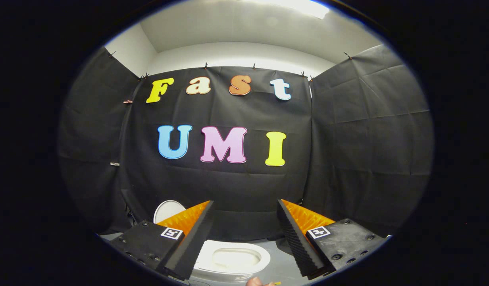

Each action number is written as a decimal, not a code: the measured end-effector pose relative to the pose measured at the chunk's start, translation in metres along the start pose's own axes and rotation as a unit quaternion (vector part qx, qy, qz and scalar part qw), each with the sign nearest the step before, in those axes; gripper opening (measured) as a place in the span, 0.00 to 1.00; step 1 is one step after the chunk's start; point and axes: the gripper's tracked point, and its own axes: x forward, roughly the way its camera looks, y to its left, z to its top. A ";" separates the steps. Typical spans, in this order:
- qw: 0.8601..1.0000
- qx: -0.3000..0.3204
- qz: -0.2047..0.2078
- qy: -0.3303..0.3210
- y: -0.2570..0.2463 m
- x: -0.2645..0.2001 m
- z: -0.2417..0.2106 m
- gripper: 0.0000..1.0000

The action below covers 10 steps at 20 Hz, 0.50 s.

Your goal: Open the toilet lid.

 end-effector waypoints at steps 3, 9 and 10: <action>1.000 -0.004 -0.011 -0.007 -0.009 -0.003 0.001 0.98; 1.000 -0.002 -0.014 -0.013 0.000 -0.013 0.005 0.98; 1.000 0.004 -0.008 -0.015 0.006 -0.015 0.007 0.98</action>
